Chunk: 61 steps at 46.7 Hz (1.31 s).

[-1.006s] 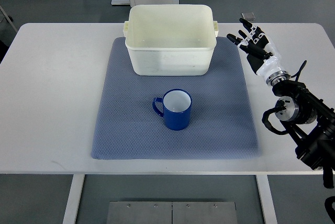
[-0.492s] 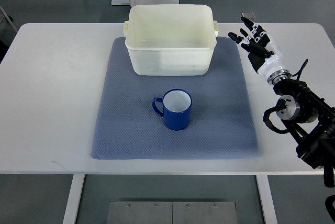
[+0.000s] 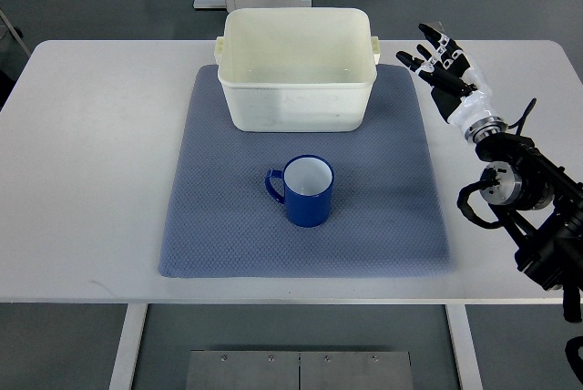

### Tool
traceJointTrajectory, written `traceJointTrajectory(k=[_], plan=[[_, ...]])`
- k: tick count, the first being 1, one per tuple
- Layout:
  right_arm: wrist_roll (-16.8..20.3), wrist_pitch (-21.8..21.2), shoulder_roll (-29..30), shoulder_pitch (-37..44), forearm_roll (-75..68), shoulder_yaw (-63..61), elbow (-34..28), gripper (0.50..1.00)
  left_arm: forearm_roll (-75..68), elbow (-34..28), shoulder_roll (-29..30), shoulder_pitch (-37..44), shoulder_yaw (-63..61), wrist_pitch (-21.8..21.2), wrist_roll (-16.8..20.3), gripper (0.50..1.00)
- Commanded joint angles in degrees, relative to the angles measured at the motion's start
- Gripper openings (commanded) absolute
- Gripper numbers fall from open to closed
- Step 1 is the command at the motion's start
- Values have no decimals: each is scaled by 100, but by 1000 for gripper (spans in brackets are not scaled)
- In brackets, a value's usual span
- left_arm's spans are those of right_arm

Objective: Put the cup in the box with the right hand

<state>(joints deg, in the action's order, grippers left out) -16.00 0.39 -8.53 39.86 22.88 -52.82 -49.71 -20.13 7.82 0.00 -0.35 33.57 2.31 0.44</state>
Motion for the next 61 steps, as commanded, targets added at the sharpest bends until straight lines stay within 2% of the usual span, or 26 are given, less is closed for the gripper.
traceJointTrajectory(k=[1,12,22,36,46,61], plan=[[0,-4,-25,57,6,17,-65,1000,1,0,0,0,0,-2,0,1000],[0,-320,-280,241,50,35,-714,1000,1,0,0,0,0,6,0,1000],[0,-408,-500,523,261,342,-1260,1000,1,0,0,0,0,-2,0,1000],[0,-1067,-597,628,797,966,-1743,1000,1,0,0,0,0,-2,0,1000],[-9,-1524,-667,646,1245,1555,-1884,1000,-8,0,0,0,0,6,0,1000],[-88,-1560,-658,620,1597,2179,-1858,1000,1,0,0,0,0,6,0,1000]])
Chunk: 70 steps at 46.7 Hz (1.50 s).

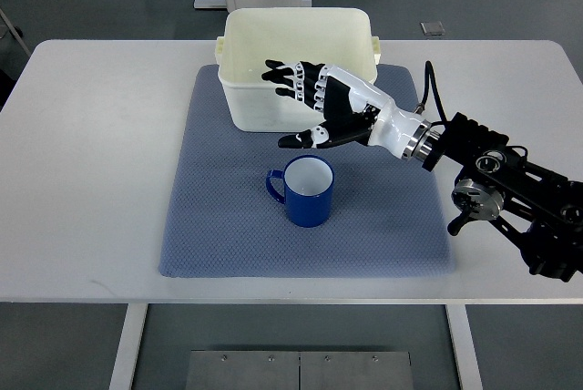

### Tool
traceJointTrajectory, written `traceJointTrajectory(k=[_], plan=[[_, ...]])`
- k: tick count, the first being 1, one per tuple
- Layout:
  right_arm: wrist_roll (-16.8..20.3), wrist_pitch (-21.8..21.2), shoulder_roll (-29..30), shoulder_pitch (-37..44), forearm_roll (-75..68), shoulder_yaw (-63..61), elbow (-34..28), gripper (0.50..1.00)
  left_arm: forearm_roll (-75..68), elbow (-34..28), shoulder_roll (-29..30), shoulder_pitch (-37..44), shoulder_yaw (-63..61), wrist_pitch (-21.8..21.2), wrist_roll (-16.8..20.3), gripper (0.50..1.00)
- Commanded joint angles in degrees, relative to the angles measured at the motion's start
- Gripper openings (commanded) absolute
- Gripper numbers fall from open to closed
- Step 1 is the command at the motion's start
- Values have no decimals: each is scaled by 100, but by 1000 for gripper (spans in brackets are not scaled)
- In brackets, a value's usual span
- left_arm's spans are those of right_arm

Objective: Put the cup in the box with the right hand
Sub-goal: 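Reach the right hand over the blue mug and lower fingers into it, then close the right hand fingers on the blue mug's rim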

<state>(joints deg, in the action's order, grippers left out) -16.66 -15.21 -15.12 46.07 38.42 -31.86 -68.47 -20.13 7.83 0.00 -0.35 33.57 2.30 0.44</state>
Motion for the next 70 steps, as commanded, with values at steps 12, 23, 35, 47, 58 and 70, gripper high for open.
traceJointTrajectory(k=[12,23,35,47,58,70], plan=[[-109,1,-9,-37,140,329,106,1000,1,0,0,0,0,-2,0,1000],[-224,9,9,-107,245,417,449,1000,1,0,0,0,0,-2,0,1000],[-391,18,9,-177,254,646,537,1000,1,0,0,0,0,-1,-9,1000],[-391,36,35,-256,263,654,739,1000,1,0,0,0,0,-2,0,1000],[-549,36,44,-274,263,847,880,1000,1,0,0,0,0,7,0,1000],[-646,44,79,-300,263,979,1073,1000,1,0,0,0,0,-2,0,1000]])
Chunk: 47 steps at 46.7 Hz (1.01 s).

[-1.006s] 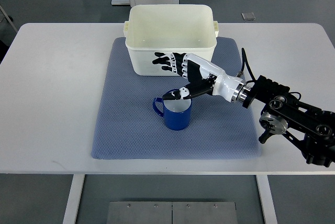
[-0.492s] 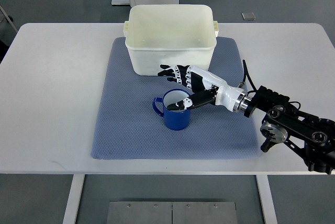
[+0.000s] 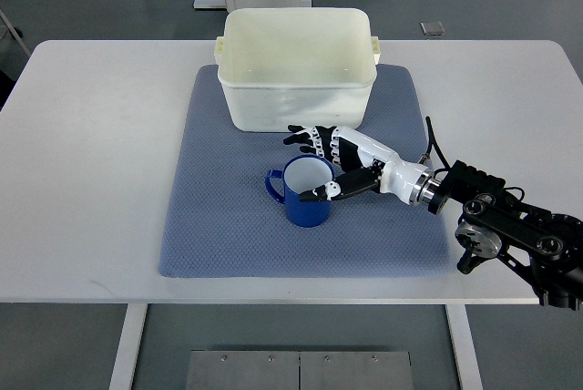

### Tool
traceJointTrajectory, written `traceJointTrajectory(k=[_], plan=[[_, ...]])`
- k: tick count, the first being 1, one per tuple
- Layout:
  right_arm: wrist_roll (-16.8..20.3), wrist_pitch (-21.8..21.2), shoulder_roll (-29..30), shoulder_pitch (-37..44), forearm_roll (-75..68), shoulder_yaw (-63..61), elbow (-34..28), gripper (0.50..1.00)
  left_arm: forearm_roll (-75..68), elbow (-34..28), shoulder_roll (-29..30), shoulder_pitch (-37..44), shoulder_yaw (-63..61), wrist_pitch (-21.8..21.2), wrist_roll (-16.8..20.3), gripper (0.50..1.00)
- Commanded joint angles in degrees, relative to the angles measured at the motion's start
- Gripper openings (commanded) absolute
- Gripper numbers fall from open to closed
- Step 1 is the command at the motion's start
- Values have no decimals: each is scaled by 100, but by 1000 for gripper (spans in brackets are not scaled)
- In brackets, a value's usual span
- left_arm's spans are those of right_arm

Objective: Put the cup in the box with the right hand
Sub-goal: 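Close the right hand fingers on the blue mug's rim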

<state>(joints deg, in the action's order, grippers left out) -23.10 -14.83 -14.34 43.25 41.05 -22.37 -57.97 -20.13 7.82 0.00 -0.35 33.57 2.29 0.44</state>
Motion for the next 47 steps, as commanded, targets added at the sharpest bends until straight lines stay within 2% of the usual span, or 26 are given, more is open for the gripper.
traceJointTrajectory(k=[1,12,47], plan=[[-11,6,10,-27,-1,49,31,1000,0,0,0,0,0,-1,0,1000],[-134,6,18,-36,-10,128,110,1000,0,0,0,0,0,-1,0,1000],[-134,-38,-43,131,-45,93,-30,1000,0,0,0,0,0,-1,0,1000]])
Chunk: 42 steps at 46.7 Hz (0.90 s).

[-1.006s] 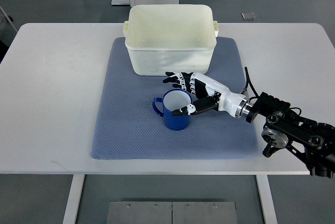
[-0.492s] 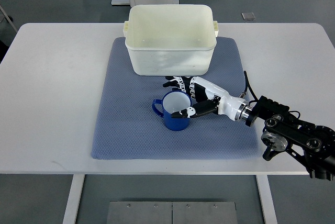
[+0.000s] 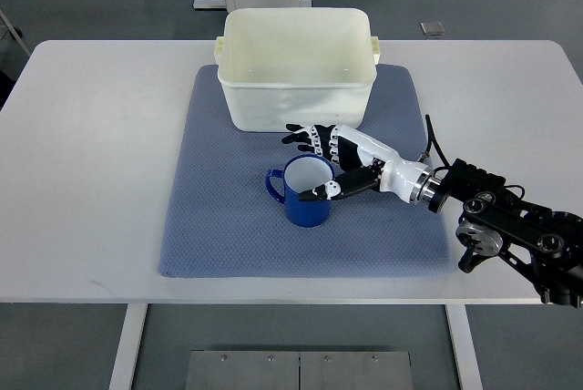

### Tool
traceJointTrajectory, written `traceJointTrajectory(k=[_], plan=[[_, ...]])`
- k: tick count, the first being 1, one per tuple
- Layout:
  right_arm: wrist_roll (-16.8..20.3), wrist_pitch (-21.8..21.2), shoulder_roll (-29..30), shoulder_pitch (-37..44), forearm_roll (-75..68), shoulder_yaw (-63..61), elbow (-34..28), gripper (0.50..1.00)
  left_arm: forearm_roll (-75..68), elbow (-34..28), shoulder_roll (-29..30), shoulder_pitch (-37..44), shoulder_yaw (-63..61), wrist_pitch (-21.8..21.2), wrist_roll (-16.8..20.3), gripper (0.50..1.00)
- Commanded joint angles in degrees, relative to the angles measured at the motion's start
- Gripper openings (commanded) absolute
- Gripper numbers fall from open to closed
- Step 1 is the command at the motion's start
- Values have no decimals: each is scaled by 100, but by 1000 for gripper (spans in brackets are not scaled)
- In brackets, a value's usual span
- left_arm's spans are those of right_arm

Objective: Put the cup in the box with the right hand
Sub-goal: 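Close the right hand fingers on the blue mug's rim, then lift the blue mug with the right hand over the cream tub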

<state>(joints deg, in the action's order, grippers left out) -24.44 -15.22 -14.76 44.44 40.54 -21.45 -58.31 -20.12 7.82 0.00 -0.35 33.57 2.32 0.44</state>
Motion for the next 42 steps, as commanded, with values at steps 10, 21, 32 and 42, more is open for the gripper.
traceJointTrajectory(k=[10,21,32,42], plan=[[-8,1,34,-59,16,44,30,1000,0,0,0,0,0,-4,0,1000],[-8,10,69,-155,33,62,83,1000,0,0,0,0,0,-4,0,1000],[0,63,140,-226,33,53,241,1000,0,0,0,0,0,5,0,1000],[-8,89,210,-226,33,53,408,989,0,0,0,0,0,5,0,1000]])
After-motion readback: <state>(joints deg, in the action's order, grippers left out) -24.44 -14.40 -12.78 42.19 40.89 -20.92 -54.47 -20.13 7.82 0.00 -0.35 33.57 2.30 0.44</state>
